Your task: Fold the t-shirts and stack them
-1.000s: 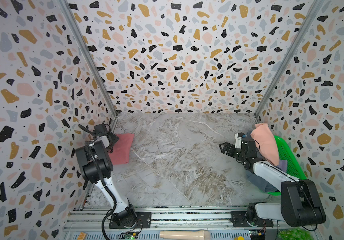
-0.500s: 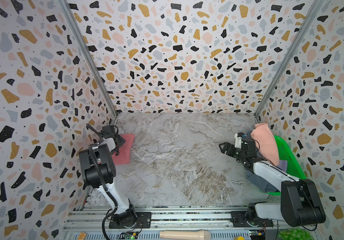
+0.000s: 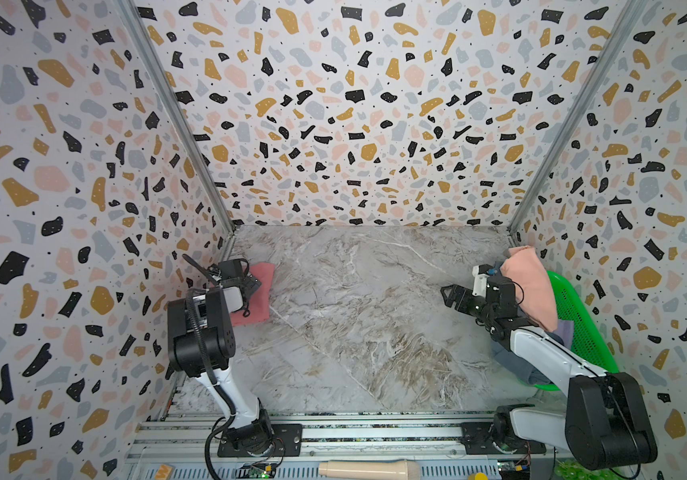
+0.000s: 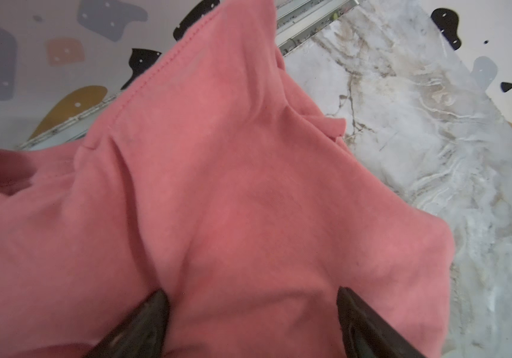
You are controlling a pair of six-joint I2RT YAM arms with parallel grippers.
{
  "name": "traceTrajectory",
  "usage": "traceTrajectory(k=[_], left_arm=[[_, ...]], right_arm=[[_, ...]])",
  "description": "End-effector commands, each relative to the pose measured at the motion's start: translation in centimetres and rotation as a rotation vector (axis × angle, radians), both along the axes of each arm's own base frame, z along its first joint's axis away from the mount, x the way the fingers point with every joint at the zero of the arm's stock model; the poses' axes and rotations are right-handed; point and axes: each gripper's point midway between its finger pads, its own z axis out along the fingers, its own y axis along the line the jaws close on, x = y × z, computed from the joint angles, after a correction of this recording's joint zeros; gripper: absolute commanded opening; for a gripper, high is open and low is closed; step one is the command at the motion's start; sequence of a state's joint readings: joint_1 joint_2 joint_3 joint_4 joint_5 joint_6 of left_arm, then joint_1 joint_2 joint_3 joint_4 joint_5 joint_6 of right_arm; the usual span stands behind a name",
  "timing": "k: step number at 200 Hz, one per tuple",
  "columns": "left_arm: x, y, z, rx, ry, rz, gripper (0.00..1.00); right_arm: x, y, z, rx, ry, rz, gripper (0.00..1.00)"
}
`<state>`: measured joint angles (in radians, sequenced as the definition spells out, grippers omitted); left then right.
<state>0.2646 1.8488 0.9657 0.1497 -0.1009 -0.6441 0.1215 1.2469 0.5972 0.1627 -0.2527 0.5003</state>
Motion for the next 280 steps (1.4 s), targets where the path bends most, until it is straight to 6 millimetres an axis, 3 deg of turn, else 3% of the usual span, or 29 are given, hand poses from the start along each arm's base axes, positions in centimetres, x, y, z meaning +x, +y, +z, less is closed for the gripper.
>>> traceTrajectory(k=[1, 55, 88, 138, 176, 183, 206, 217, 234, 256, 280], left_arm=[[-4.9, -4.9, -6.3, -0.196, 0.213, -0.046, 0.87], [-5.3, -4.3, -3.8, -0.129, 0.200, -0.035, 0.87], [-5.0, -3.5, -1.0, -0.071, 0.158, -0.025, 0.87], [-3.7, -2.2, 7.3, 0.069, 0.018, -0.043, 0.89], [-1.2, -3.8, 14.9, 0.182, -0.164, -0.251, 0.91], [-1.0, -3.8, 16.4, 0.219, -0.221, -0.264, 1.00], [-1.5, -3.0, 20.2, 0.339, -0.395, -0.219, 1.00], [-2.0, -2.7, 20.8, 0.402, -0.436, -0.200, 1.00], [-3.1, -3.0, 19.8, 0.467, -0.472, -0.206, 1.00], [-4.7, -5.3, 18.0, 0.531, -0.508, -0.245, 1.00], [-6.2, -7.7, 15.4, 0.603, -0.442, -0.275, 1.00]], right_arm=[[-0.4, -0.4, 0.0, -0.019, -0.001, 0.002, 0.95], [-0.5, -0.5, -0.1, -0.016, -0.006, 0.010, 0.95], [-0.4, -0.4, 0.6, -0.016, -0.030, 0.022, 0.95], [0.5, 0.0, 2.6, -0.022, -0.089, 0.057, 0.96], [1.3, 0.6, 4.5, -0.056, -0.164, 0.112, 0.97], [1.6, 0.3, 5.0, -0.086, -0.190, 0.111, 0.98], [3.1, -2.0, 6.5, -0.206, -0.274, 0.008, 0.99], [3.8, -3.6, 7.1, -0.271, -0.300, -0.075, 0.99], [4.8, -6.1, 7.9, -0.383, -0.327, -0.196, 0.99], [5.0, -9.4, 8.0, -0.524, -0.323, -0.347, 0.99], [3.8, -11.3, 7.5, -0.599, -0.341, -0.437, 0.99]])
